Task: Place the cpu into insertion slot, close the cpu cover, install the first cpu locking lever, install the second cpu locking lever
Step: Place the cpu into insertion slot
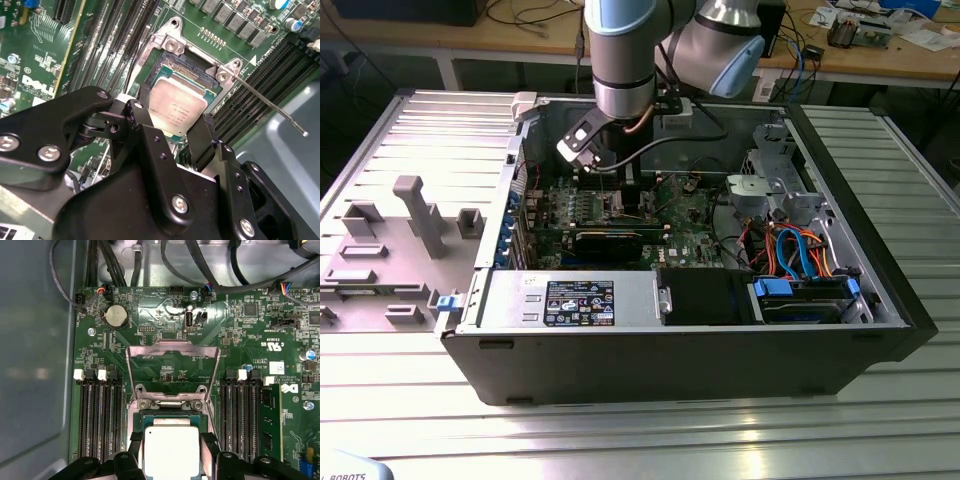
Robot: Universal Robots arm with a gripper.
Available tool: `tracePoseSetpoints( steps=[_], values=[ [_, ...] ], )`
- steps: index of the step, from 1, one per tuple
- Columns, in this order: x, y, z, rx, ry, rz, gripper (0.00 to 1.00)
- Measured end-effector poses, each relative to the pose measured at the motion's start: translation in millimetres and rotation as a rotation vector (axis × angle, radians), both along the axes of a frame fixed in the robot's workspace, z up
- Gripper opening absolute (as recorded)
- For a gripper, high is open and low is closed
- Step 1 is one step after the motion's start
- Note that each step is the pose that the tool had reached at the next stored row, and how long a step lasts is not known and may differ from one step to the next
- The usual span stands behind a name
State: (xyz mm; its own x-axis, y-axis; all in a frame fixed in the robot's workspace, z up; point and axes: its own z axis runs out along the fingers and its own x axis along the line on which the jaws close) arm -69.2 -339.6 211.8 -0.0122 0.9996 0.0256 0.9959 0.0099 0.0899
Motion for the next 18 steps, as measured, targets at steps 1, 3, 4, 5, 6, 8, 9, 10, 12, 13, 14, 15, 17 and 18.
tracePoseSetpoints(
  steps=[1, 3, 4, 5, 6, 8, 9, 10, 12, 13, 14, 15, 17, 18],
  values=[
    [-0.2, 0.0, -0.8, 0.0000, 0.0000, -0.004, 0.54],
    [-0.2, 0.0, -2.1, 0.0000, 0.0000, -0.008, 0.54],
    [-0.2, 0.0, -2.7, 0.0000, 0.0000, -0.008, 0.54],
    [-0.2, 0.1, -3.3, 0.0000, 0.0000, -0.008, 0.54],
    [-0.3, 0.1, -3.8, 0.0000, -0.0001, -0.008, 0.54],
    [-0.3, 0.1, -5.9, -0.0001, 0.0000, -0.008, 0.54],
    [-0.3, 0.1, -6.0, -0.0002, 0.0001, -0.008, 0.54],
    [-0.3, 0.1, -6.0, -0.0003, 0.0002, -0.008, 0.54],
    [-0.3, 0.1, -6.2, -0.0001, 0.0000, -0.008, 0.54],
    [-0.3, 0.1, -6.2, -0.0001, 0.0000, -0.008, 0.54],
    [-0.3, 0.1, -6.3, 0.0000, 0.0000, -0.008, 0.54],
    [-0.3, 0.1, -6.3, -0.0001, 0.0000, -0.008, 0.54],
    [-0.3, 0.1, -6.3, 0.0000, 0.0000, -0.008, 0.54],
    [-0.3, 0.1, -6.4, 0.0000, 0.0000, -0.008, 0.54]
  ],
)
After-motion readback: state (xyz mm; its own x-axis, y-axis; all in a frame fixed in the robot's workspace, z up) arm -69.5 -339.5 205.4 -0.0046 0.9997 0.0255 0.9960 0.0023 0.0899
